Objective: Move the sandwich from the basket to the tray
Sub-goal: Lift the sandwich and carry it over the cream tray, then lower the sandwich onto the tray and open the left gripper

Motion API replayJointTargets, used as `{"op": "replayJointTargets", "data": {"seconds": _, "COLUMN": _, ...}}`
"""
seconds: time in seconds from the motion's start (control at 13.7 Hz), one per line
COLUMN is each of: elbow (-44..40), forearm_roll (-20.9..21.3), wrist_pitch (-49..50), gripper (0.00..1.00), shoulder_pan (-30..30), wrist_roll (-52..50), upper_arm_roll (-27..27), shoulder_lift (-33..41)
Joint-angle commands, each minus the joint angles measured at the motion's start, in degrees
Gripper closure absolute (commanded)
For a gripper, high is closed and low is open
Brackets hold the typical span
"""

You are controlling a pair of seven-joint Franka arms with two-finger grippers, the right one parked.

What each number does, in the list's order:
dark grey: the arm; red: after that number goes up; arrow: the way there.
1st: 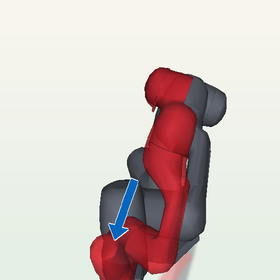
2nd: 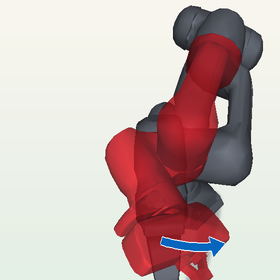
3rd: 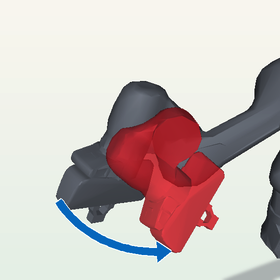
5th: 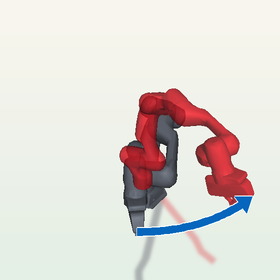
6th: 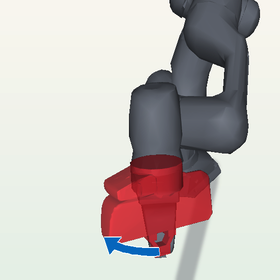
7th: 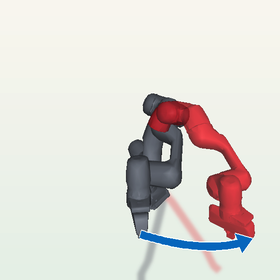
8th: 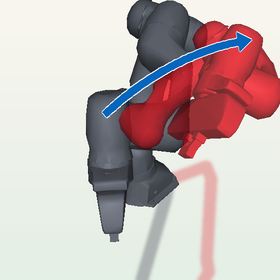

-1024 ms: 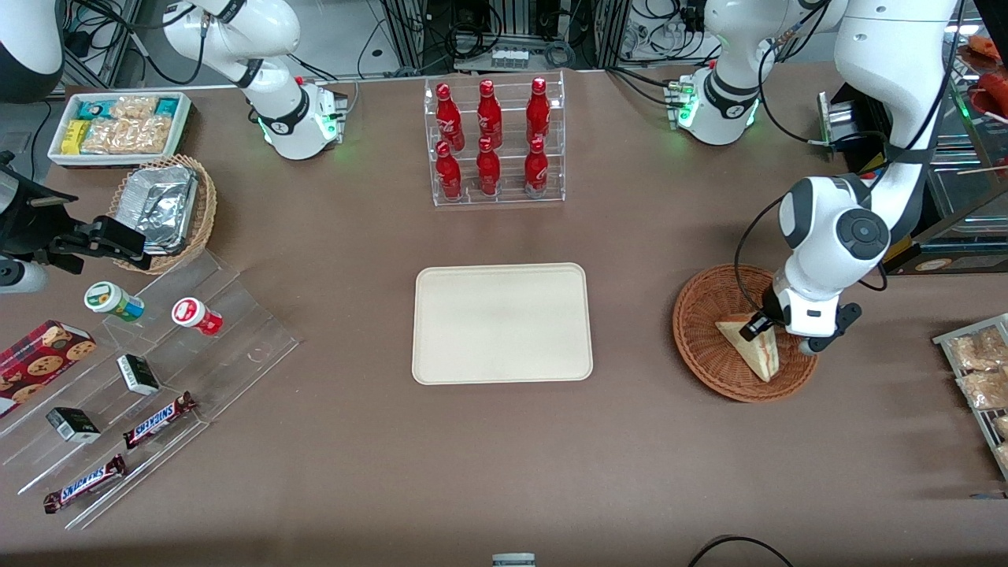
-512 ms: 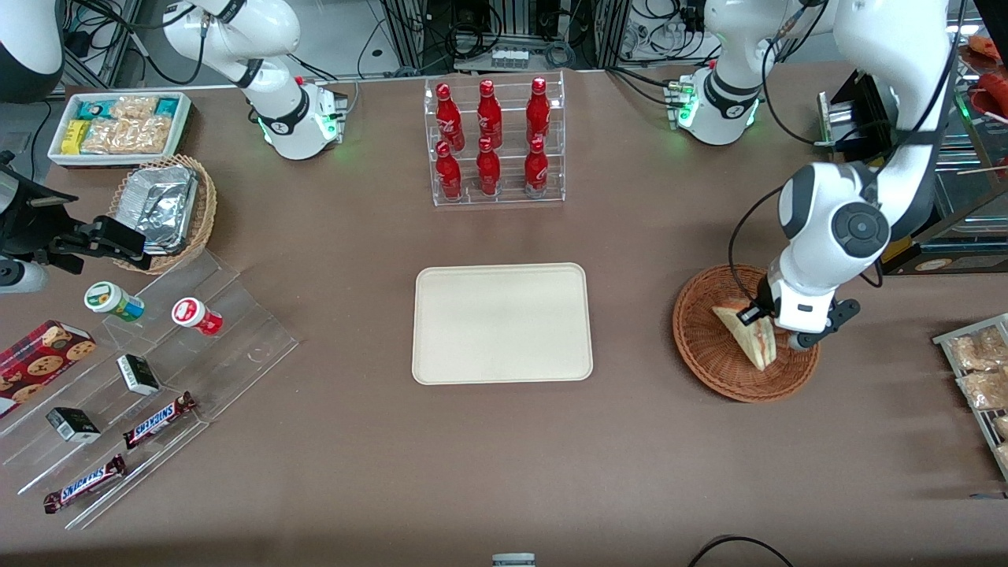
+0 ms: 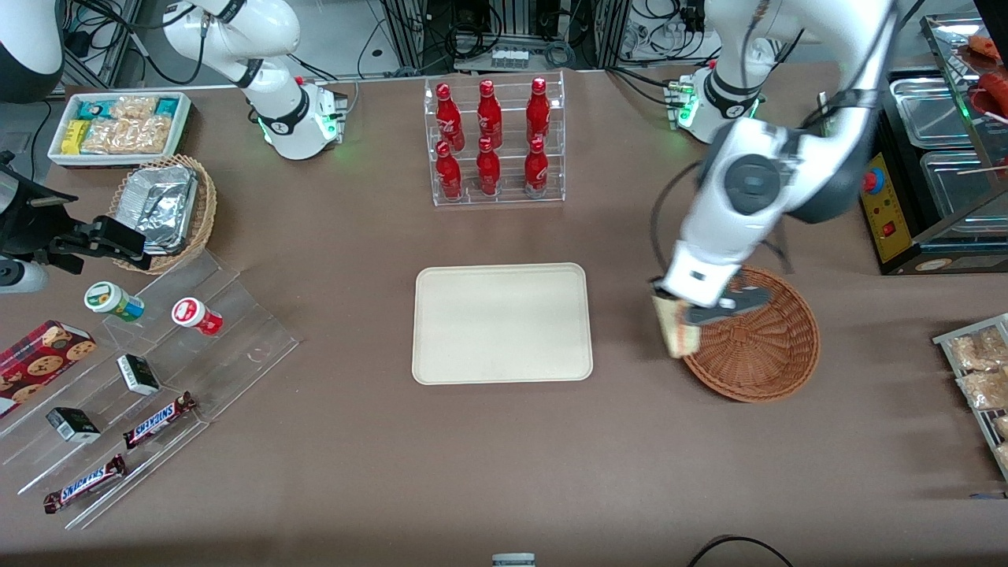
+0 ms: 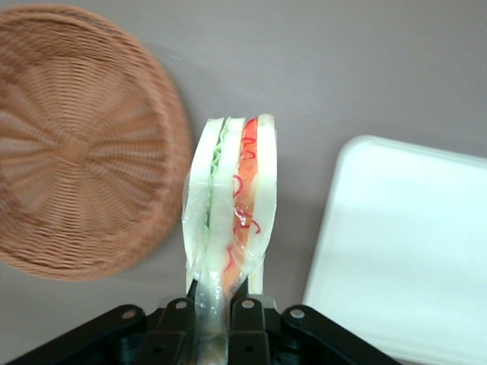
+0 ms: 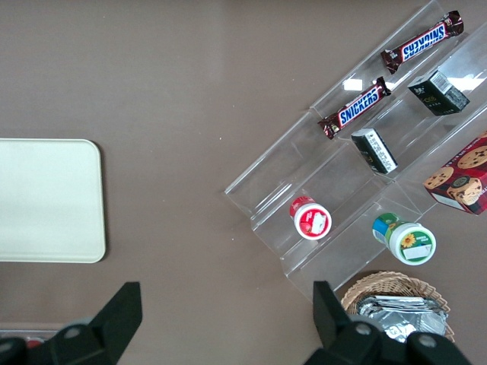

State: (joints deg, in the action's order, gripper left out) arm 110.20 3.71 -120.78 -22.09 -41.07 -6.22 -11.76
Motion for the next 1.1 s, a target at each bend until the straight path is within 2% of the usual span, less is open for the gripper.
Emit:
{"op": "replayJointTargets", "data": {"seconds": 0.0, "elbow": -8.6, "forearm_roll": 0.8, "wrist_pitch": 1.1, "gripper": 1.00, "shoulder_pan": -7.0, "wrist_roll": -3.5, "upper_arm_roll": 0.8, "shoulder_lift": -7.7}}
{"op": "replayJointTargets", "data": {"seconds": 0.29, "elbow": -18.8, "forearm_roll": 0.9, "wrist_pitch": 0.8, "gripper": 1.00, "shoulder_pan": -14.6, "wrist_roll": -6.7, "upper_arm_roll": 0.8, "shoulder_lift": -19.2}}
{"op": "replayJointTargets", "data": {"seconds": 0.51, "elbow": -22.8, "forearm_roll": 0.8, "wrist_pitch": -1.2, "gripper": 1.00, "shoulder_pan": -17.8, "wrist_roll": -7.5, "upper_arm_roll": 0.9, "shoulder_lift": -25.1}}
{"op": "replayJointTargets", "data": {"seconds": 1.02, "elbow": -26.0, "forearm_roll": 1.3, "wrist_pitch": -6.4, "gripper": 1.00, "shoulder_pan": -21.3, "wrist_roll": -11.3, "upper_arm_roll": 1.2, "shoulder_lift": -30.5}}
